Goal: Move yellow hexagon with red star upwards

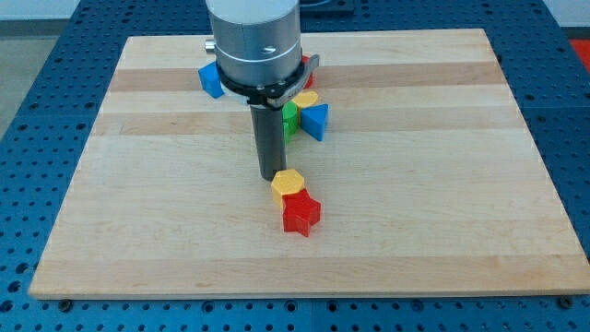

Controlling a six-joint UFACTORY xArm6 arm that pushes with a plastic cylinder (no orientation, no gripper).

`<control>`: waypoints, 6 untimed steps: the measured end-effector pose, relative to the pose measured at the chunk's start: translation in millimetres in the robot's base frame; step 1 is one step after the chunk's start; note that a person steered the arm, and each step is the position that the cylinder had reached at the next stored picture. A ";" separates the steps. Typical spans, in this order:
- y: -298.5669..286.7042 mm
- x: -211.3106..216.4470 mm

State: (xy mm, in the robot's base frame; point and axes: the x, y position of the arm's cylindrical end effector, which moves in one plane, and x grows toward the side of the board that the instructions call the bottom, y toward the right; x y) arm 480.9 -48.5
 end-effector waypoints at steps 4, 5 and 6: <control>55.2 125.0; 56.7 95.7; 54.1 61.1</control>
